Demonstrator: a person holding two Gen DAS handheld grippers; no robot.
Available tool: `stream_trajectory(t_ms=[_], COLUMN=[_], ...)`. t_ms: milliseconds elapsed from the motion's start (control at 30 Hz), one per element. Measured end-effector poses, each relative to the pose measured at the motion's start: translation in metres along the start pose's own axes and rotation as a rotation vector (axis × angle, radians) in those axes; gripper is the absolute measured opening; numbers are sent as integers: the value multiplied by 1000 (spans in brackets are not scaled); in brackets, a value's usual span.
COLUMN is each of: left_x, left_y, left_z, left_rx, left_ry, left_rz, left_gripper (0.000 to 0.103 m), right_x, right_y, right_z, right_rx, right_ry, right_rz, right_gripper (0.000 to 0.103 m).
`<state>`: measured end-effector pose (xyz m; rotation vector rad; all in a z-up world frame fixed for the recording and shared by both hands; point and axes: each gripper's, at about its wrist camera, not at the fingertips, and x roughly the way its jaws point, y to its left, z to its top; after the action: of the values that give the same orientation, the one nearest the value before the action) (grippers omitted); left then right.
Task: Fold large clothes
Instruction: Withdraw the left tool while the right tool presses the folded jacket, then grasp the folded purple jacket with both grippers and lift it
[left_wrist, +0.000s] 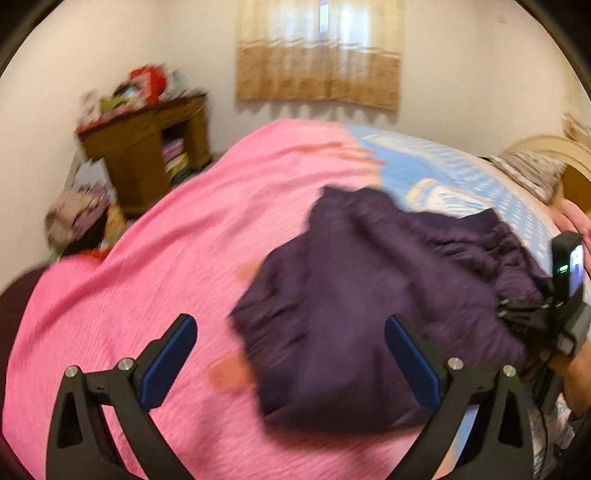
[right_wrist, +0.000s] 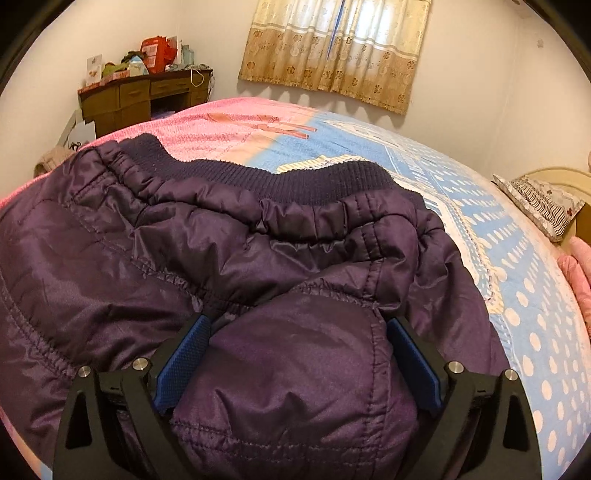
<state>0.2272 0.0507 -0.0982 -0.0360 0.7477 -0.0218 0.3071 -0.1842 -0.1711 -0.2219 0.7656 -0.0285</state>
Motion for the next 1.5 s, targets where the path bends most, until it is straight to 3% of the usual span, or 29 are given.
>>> stream_trajectory(t_ms=[133, 467, 667, 733, 833, 1067, 1233, 1333, 1500], left_x=[8, 46, 76, 81, 88, 93, 92, 77, 47], left_y=[18, 33, 39, 38, 37, 30, 35, 29, 12], left_z=[-19, -26, -23, -19, -15, -8, -8, -3, 14], left_rx=[-111, -333, -448, -453, -453, -444, -478, -398, -313], left_ry=[35, 63, 78, 66, 47, -11, -50, -82, -180], left_rz=[-90, -380, -465, -483, -504, -566, -649, -661, -725], left_gripper=[103, 103, 103, 103, 103, 103, 67, 53, 39], right_x=[-18, -70, -47, -30, -19, 2, -9, -12, -18], right_y=[-6, -1, 23, 24, 34, 37, 31, 30, 22], right_z=[4, 19, 21, 13, 6, 14, 2, 1, -1], right_rx=[32, 127, 36, 16, -59, -94, -50, -34, -1], right_ry=[-16, -192, -119, -63, -71, 10, -79, -93, -123], right_rz=[2, 61, 82, 89, 66, 89, 101, 118, 154], right_gripper=[96, 96, 96, 96, 96, 97, 97, 97, 97])
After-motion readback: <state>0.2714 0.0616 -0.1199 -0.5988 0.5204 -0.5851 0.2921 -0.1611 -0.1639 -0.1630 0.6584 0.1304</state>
